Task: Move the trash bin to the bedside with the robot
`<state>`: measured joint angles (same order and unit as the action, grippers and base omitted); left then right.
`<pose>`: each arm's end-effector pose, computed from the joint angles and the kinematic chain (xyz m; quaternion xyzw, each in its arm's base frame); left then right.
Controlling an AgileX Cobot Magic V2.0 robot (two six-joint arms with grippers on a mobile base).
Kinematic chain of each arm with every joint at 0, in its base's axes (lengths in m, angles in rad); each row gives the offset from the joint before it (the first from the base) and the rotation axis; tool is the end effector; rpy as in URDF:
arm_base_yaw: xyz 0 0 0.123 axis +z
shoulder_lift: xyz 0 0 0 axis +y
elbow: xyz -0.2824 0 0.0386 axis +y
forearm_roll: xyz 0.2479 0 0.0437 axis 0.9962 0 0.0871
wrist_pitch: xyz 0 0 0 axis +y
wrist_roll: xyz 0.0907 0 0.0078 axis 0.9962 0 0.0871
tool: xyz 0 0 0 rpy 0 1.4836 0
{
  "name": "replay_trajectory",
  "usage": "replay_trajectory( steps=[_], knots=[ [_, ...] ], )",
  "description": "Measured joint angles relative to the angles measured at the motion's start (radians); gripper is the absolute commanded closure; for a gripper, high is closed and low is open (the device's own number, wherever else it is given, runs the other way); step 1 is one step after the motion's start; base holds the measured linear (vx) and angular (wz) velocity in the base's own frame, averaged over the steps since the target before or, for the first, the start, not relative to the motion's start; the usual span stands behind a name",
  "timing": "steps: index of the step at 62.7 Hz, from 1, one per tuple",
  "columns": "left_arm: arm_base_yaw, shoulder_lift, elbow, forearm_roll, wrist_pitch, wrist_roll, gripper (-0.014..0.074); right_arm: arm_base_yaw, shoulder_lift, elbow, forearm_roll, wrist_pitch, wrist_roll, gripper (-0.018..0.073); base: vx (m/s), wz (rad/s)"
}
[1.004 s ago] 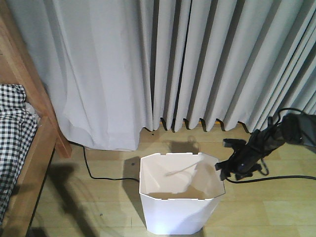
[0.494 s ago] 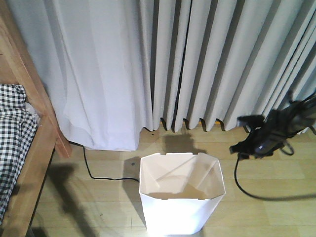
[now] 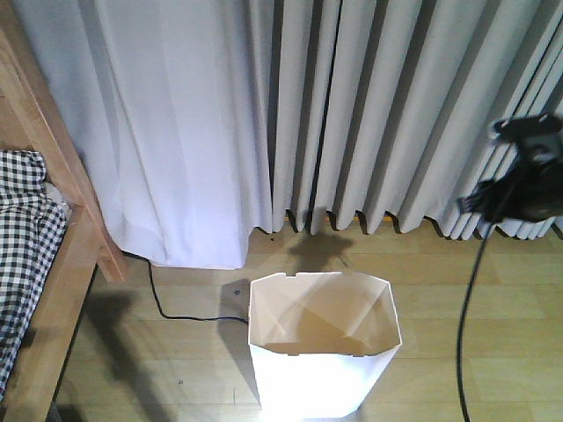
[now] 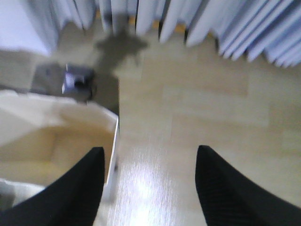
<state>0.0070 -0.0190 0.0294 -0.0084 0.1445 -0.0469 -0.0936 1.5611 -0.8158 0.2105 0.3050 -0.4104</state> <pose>0.0561 0.0003 0.1911 -0.0223 0.7303 -0.0169 0.6826 0.2991 -0.0223 0.1954 -0.0646 0.9506 -0.0160 0.3031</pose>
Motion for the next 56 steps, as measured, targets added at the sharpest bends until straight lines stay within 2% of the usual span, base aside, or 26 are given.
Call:
replay_trajectory(
  steps=[32, 45, 56],
  knots=[
    [0.000, 0.000, 0.000, 0.000, 0.000, 0.000, 0.0602, 0.000, -0.859, 0.024, -0.002, 0.232, -0.019, 0.0156, 0.00, 0.00],
    [0.000, 0.000, 0.000, 0.000, 0.000, 0.000, 0.0602, 0.001, -1.132, 0.195, 0.019, 0.240, -0.019, 0.0156, 0.00, 0.00],
    [0.000, 0.000, 0.000, 0.000, 0.000, 0.000, 0.0602, 0.043, -1.388, 0.375, 0.051, 0.237, -0.019, 0.0156, 0.00, 0.00]
  ],
)
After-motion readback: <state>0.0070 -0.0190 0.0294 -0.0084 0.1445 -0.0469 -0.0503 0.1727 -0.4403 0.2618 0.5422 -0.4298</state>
